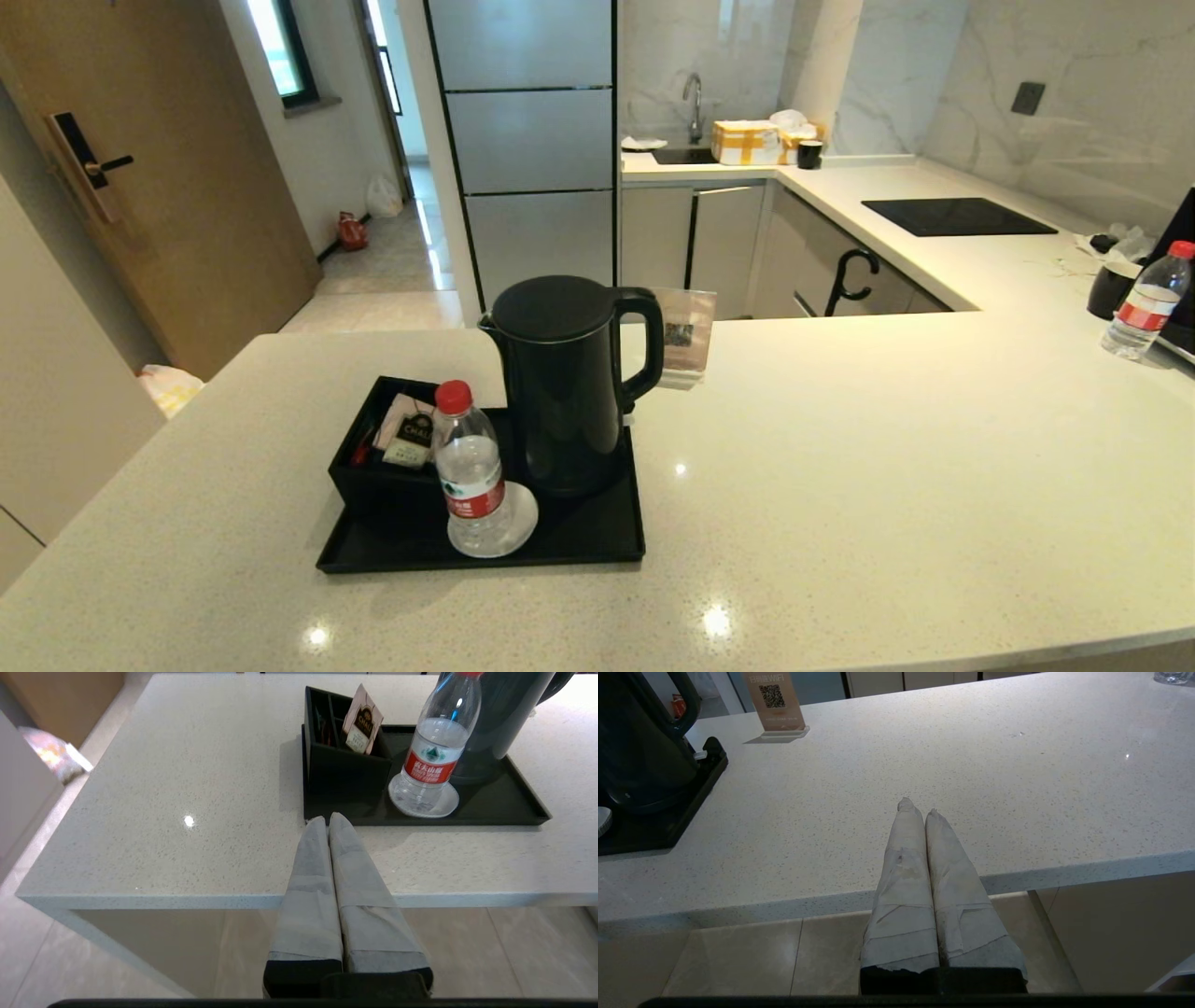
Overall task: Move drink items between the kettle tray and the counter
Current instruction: Pick up the tea bag
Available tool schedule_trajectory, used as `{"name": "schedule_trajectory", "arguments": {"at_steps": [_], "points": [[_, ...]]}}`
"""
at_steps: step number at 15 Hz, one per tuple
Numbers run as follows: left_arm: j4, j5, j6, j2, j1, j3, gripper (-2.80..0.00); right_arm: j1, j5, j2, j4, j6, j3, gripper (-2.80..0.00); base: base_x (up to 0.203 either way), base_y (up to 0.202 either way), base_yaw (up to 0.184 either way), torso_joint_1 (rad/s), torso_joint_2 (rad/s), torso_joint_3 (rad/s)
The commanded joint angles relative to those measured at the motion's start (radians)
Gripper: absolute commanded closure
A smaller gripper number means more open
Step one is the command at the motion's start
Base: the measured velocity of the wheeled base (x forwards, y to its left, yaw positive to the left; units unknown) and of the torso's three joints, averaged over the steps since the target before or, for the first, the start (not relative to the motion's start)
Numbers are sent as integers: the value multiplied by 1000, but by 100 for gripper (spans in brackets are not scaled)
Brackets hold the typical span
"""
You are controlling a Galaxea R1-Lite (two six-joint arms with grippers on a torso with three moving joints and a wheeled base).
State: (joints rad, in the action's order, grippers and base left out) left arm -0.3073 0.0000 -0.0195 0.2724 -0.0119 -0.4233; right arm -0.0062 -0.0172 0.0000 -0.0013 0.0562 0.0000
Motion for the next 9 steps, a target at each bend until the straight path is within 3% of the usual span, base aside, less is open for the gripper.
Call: {"name": "schedule_trajectory", "arguments": {"at_steps": [1,2,5,9], "points": [[-101,1,-10,234,-6,-181,0,0,0,2,0,1,0,0,0,0,0,0,0,0],[-155,1,-17,365,-8,-275,0,0,0,2,0,1,0,0,0,0,0,0,0,0],[-262,-2,40,817,-16,-510,0,0,0,2,0,1,0,0,0,0,0,0,0,0],[-390,-37,101,1123,-23,-771,0,0,0,2,0,1,0,0,0,0,0,0,0,0]]}}
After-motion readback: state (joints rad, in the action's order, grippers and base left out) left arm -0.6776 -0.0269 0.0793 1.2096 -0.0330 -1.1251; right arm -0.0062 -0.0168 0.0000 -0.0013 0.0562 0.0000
